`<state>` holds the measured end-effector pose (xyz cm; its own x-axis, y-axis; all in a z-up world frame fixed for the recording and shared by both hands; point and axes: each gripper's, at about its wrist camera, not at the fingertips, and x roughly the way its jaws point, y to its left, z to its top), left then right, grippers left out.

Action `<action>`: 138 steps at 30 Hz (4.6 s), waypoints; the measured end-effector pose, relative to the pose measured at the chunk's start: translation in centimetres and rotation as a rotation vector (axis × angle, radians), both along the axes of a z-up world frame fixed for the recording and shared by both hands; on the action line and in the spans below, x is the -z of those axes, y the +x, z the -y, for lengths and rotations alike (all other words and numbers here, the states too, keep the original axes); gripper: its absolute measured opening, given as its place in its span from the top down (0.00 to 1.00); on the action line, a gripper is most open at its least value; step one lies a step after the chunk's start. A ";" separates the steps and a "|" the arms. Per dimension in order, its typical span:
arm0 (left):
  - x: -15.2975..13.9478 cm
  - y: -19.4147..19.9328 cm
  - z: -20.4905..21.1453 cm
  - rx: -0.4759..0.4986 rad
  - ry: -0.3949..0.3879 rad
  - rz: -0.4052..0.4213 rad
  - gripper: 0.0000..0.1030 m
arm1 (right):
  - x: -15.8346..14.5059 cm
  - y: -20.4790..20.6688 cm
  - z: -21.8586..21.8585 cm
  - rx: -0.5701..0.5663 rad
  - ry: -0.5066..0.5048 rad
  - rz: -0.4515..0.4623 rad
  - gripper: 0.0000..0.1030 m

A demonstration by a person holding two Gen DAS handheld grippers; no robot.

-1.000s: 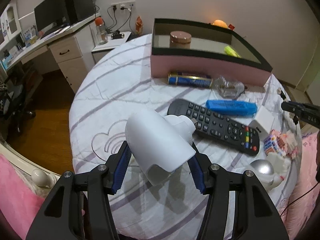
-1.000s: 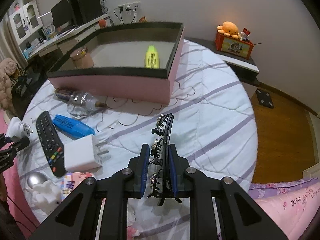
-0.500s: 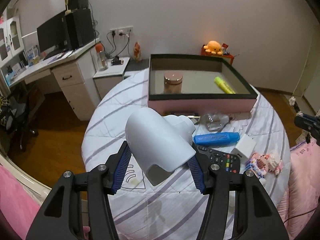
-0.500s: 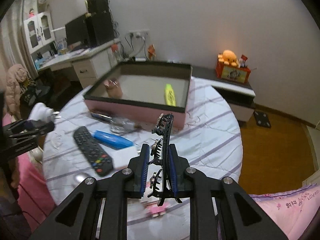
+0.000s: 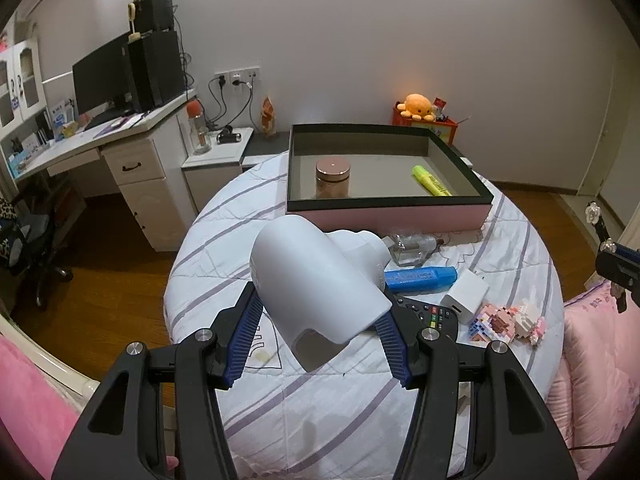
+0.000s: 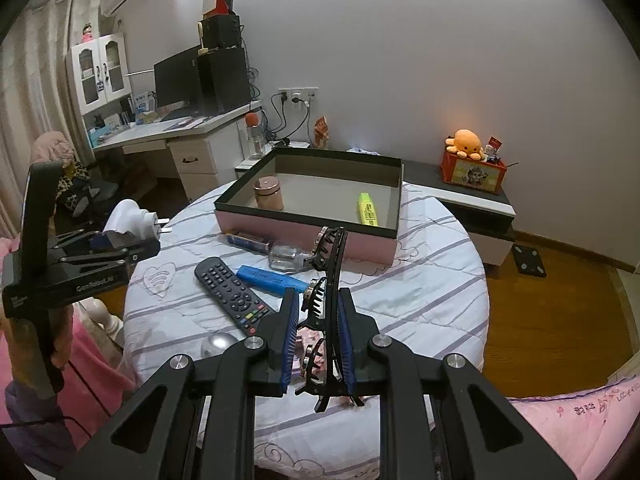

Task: Organize rigid objects
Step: 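Carry the hair dryer and hair clip into the pink box and release them, then withdraw both open tools from the box over the table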

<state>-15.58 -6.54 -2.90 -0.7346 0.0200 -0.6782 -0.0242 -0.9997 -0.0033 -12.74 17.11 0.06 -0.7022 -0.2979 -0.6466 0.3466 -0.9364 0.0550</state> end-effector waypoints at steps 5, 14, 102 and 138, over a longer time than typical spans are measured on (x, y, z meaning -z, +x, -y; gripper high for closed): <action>0.0 0.2 -0.2 0.006 -0.003 -0.002 0.45 | -0.2 0.2 -0.1 0.000 0.000 -0.006 0.82; -0.8 -0.8 -1.1 0.020 -0.015 -0.009 0.45 | -0.2 -0.4 -0.5 0.008 -0.026 0.001 0.82; -4.2 -23.1 -2.9 0.062 -0.041 0.121 0.11 | -1.8 -21.8 2.6 -0.023 -0.002 0.051 0.21; 1.2 -2.2 -5.6 0.046 -0.058 0.180 0.07 | 3.4 -1.8 0.0 0.001 0.072 0.134 0.21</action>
